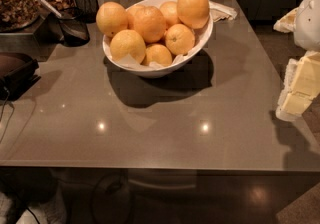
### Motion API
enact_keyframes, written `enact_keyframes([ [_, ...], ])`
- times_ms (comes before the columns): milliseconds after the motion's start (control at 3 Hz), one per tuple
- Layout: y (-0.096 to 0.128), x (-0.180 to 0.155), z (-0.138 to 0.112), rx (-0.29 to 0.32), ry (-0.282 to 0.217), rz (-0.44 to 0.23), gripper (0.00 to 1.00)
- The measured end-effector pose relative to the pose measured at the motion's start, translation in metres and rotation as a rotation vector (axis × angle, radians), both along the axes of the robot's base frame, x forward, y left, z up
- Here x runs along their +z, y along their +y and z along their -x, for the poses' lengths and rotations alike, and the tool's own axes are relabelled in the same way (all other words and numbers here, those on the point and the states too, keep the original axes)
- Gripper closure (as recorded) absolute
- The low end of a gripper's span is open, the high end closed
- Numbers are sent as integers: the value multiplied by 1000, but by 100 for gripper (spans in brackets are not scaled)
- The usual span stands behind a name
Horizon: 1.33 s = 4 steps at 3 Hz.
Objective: Pick orange from white bowl
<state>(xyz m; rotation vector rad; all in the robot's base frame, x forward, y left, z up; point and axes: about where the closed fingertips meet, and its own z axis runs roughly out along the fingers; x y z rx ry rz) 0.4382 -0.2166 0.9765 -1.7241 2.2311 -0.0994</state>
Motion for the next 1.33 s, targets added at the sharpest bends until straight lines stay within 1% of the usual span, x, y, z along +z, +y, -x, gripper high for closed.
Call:
enact_keyframes([
  [333,0,0,0,0,0,0,0],
  [667,3,3,-4,-23,-5,10,0],
  [1000,17,5,-27,-56,37,2,0],
  [1333,45,7,-57,-34,77,1,0],
])
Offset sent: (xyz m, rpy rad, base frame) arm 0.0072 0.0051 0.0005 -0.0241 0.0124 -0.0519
